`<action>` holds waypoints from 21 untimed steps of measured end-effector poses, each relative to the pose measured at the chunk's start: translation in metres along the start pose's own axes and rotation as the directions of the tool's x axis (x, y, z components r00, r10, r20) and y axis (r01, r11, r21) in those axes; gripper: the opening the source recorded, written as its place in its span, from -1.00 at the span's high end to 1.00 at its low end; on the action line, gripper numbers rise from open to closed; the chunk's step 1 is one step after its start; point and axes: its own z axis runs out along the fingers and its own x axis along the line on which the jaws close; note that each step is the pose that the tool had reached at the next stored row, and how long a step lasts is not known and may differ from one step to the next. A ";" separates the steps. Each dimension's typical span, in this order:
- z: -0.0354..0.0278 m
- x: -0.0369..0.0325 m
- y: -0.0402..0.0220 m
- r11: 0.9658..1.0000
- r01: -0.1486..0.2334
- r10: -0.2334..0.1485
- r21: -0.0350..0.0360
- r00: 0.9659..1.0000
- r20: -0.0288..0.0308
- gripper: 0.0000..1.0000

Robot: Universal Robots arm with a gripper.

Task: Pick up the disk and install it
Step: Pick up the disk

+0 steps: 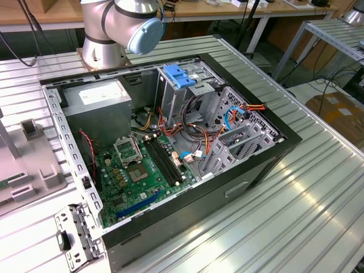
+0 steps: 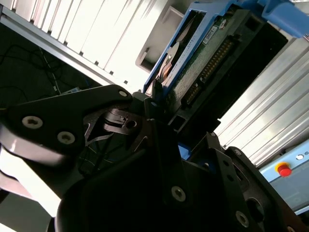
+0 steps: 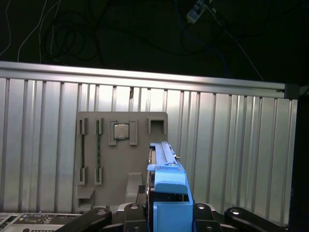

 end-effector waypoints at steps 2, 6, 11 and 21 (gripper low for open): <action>0.0000 0.0000 -0.0009 1.000 0.000 0.000 0.000 1.000 0.000 0.27; 0.0000 0.0002 -0.0039 1.000 0.000 0.000 0.000 1.000 0.000 0.27; 0.0001 0.0004 -0.0067 1.000 0.000 0.000 0.000 1.000 0.000 0.27; 0.0002 0.0008 -0.0131 1.000 0.000 0.000 0.000 1.000 0.000 0.27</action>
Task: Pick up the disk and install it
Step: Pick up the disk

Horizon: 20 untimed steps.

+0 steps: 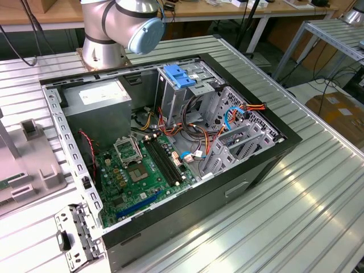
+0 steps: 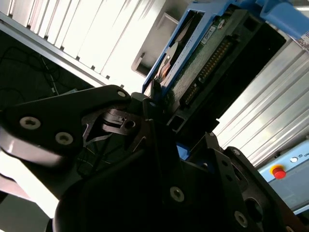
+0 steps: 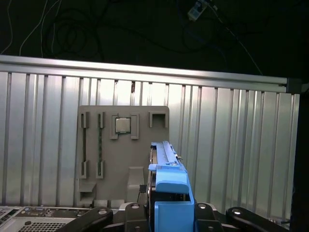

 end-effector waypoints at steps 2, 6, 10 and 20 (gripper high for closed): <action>0.0000 0.0001 -0.0011 1.000 0.000 0.000 0.000 1.000 0.000 0.27; 0.0001 0.0003 -0.0049 1.000 0.000 0.000 0.000 1.000 0.000 0.27; 0.0002 0.0005 -0.0078 1.000 0.000 0.000 0.000 1.000 0.000 0.27; 0.0002 0.0008 -0.0145 1.000 0.000 0.000 0.000 1.000 0.000 0.27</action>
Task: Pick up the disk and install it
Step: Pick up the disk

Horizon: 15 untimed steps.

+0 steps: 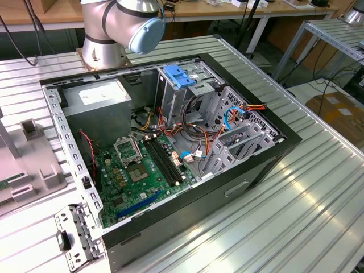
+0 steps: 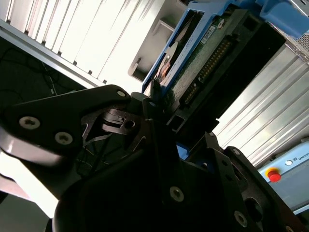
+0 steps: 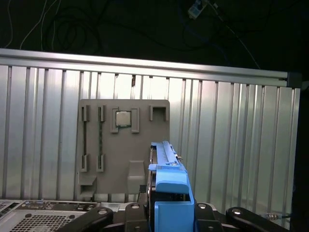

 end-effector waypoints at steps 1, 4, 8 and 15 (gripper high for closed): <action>0.0001 0.0001 -0.0007 1.000 0.000 0.000 0.000 1.000 0.000 0.27; 0.0000 0.0001 -0.0021 1.000 0.000 0.000 0.000 1.000 0.000 0.27; 0.0001 0.0003 -0.0043 1.000 0.000 0.000 0.000 1.000 0.000 0.27; 0.0001 0.0006 -0.0090 1.000 0.000 0.000 0.000 1.000 0.000 0.27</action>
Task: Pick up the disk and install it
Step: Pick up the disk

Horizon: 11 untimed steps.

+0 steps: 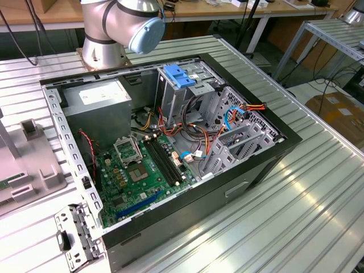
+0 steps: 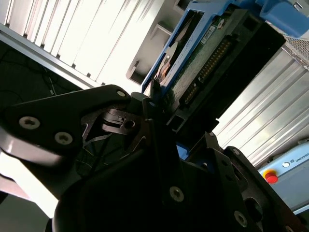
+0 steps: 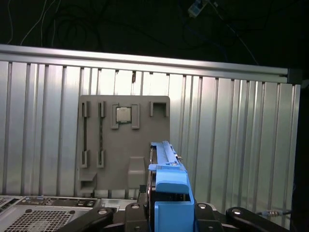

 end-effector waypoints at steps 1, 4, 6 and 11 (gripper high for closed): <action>0.0001 0.0000 -0.0008 1.000 0.000 0.000 0.000 1.000 0.000 0.27; 0.0001 0.0002 -0.0034 1.000 0.000 0.000 0.000 1.000 0.000 0.27; 0.0002 0.0003 -0.0051 1.000 0.000 0.000 0.000 1.000 0.000 0.27; 0.0003 0.0005 -0.0093 1.000 0.000 0.000 0.000 1.000 0.000 0.27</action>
